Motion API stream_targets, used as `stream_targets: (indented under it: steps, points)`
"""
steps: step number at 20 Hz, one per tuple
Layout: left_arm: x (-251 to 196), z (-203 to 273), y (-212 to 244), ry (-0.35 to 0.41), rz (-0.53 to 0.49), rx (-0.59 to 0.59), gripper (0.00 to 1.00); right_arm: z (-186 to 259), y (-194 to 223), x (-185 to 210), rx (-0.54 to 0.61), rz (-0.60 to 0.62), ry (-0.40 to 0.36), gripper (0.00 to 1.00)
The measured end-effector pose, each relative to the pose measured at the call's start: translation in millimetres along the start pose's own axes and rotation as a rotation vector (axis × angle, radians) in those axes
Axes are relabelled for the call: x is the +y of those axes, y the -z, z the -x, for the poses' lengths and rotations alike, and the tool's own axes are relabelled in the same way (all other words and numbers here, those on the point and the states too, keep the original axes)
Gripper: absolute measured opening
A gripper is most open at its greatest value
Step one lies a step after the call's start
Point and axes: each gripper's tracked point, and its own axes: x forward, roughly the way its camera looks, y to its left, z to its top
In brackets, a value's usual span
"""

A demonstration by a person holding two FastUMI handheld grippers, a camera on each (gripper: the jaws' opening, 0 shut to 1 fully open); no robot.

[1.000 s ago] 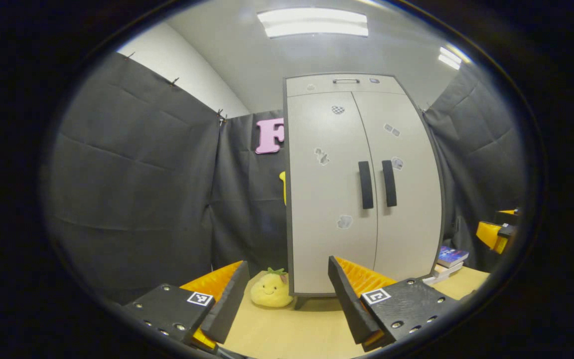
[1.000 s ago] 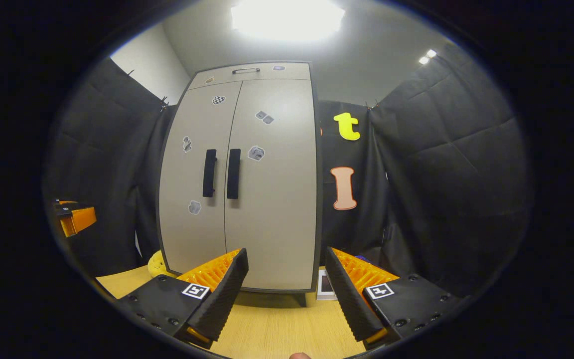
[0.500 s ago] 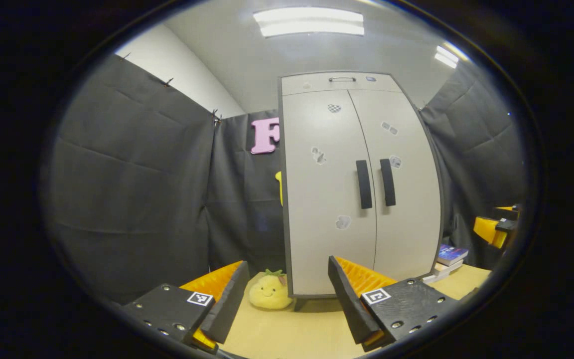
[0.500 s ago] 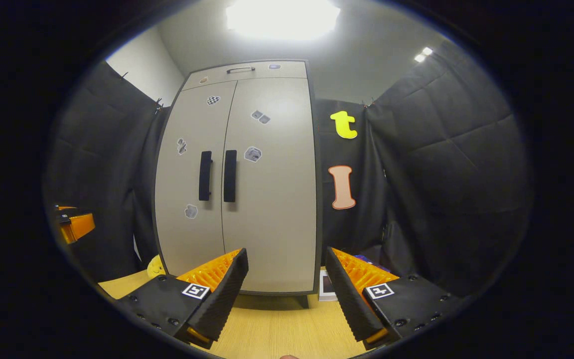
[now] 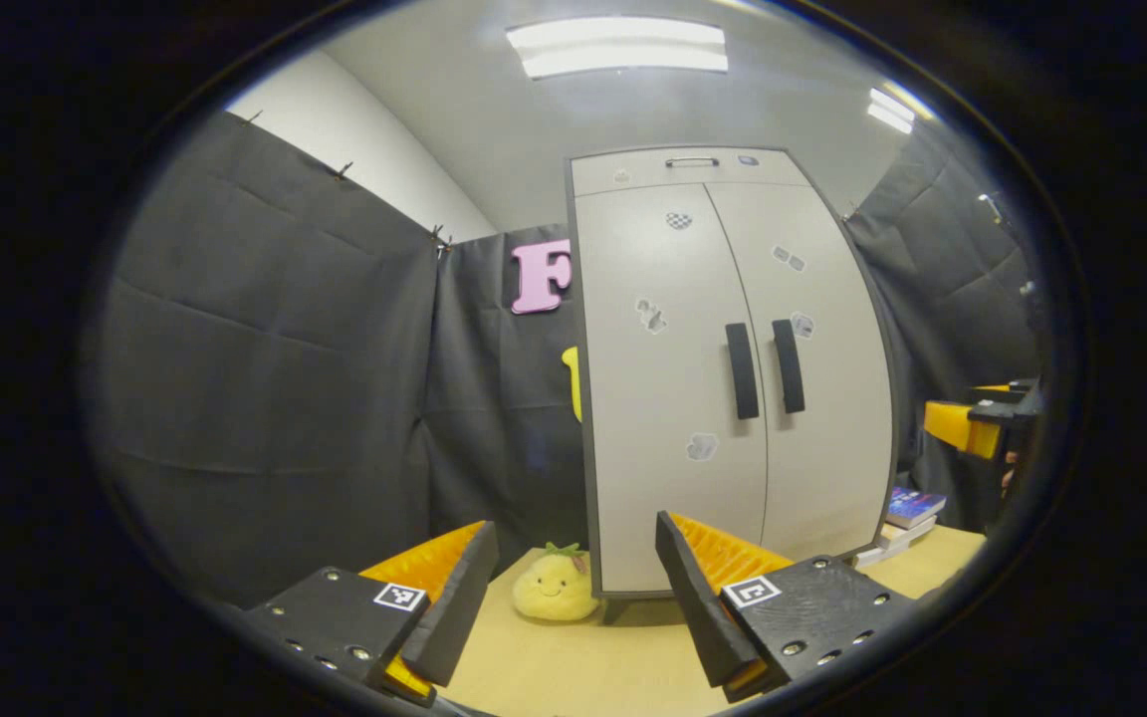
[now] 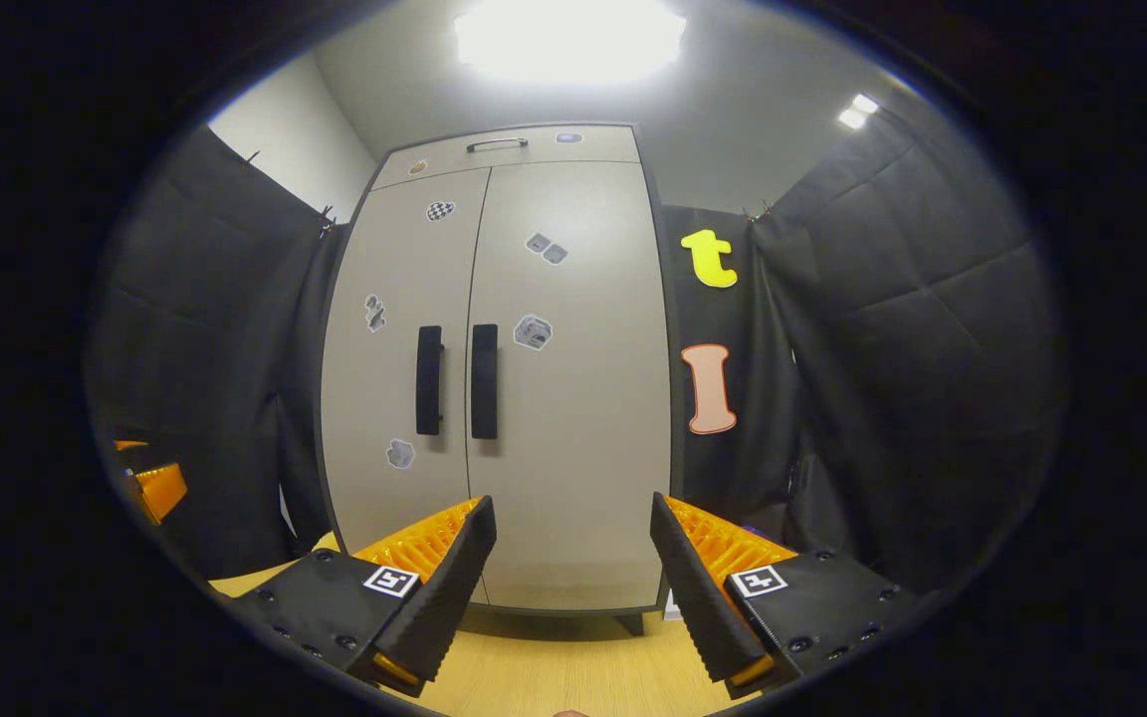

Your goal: Open the right door of the double-door shoe cabinet with the right hand, and open the left door with the left hand.

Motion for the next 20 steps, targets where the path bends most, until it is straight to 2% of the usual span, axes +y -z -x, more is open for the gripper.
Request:
stream_targets:
  steps: [6, 12, 19, 20]
  points:
    - [16.0, 12.9, 3.8, -0.03, -0.012, 0.006, 0.92, -40.5, -25.6, 10.9, -0.023, -0.05, 0.002, 0.98]
    - [36.9, 21.6, 7.4, -0.068, -0.023, 0.017, 0.92, -77.8, -37.6, 38.3, -0.015, -0.053, -0.041, 0.98]
    - [63.9, 33.0, 10.2, -0.125, -0.026, 0.022, 0.93, -117.3, -50.8, 63.4, -0.028, -0.012, -0.067, 0.98]
    - [67.5, 33.5, 11.4, -0.138, -0.027, 0.024, 0.93, -124.0, -52.0, 66.9, -0.03, -0.009, -0.07, 0.94]
